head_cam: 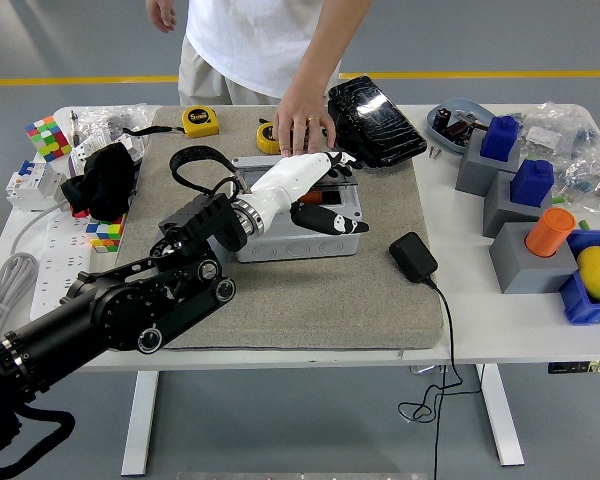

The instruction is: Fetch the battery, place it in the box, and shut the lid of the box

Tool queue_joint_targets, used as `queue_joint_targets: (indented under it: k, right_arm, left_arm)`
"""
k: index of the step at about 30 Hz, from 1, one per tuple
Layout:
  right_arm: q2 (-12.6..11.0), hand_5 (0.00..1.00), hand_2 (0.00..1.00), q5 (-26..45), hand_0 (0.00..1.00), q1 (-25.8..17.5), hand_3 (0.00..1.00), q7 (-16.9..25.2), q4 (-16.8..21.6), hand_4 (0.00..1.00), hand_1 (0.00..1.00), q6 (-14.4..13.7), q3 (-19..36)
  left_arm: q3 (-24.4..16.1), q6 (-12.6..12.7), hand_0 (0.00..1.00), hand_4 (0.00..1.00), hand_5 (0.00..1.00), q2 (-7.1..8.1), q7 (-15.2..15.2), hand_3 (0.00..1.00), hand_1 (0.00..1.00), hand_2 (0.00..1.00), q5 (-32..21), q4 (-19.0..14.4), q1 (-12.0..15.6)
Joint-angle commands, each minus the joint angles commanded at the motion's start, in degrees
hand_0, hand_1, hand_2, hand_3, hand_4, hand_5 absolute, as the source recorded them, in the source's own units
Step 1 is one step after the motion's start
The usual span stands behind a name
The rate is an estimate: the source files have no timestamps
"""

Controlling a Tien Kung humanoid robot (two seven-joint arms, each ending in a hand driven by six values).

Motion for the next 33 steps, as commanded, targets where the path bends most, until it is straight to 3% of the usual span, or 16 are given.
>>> queue_joint_targets:
  k: [9,15,19,23,31,33]
  right_arm:
    - [0.17,0.488,0.592,-0.1,0.545,0.11,0.544,0.08,-0.01,0.924,0.601,-0.04,0.08]
    - [0.15,0.488,0.592,-0.01,0.546,0.21,0.544,0.06,-0.05,0.924,0.601,-0.04,0.09]
    - [0.08,0.488,0.592,0.06,0.546,0.3,0.544,0.06,-0.1,0.924,0.601,-0.02,0.03]
    - [0.05,0.488,0.592,0.08,0.546,0.46,0.544,0.08,-0.1,0.924,0.601,0.02,-0.02]
    - [-0.11,0.488,0.592,-0.3,0.546,0.84,0.544,0.16,0.03,0.924,0.601,0.03,0.22]
    - [-0.15,0.488,0.592,-0.21,0.546,0.87,0.544,0.16,-0.03,0.924,0.601,0.02,0.25]
  left_arm:
    - [-1.94,-0.76,0.598,0.998,0.453,0.87,0.4,0.812,0.722,0.767,-1.08,-3.17,1.96]
    - [-9.37,0.27,0.594,0.998,0.453,1.55,-2.09,0.813,0.721,0.766,-3.46,-8.23,6.9]
    - [-15.57,1.69,0.616,0.998,0.45,1.61,-5.9,0.797,0.719,0.754,-9.95,-11.47,11.46]
    - [-20.36,1.88,0.629,0.998,0.447,1.75,-10.24,0.771,0.71,0.724,-16.19,-12.67,15.12]
    - [-27.71,1.85,0.604,0.998,0.441,2.33,-12.84,0.741,0.687,0.7,-28.16,-14.32,21.72]
    - [-29.5,1.81,0.604,0.998,0.441,2.78,-13.26,0.741,0.687,0.7,-28.76,-14.87,23.17]
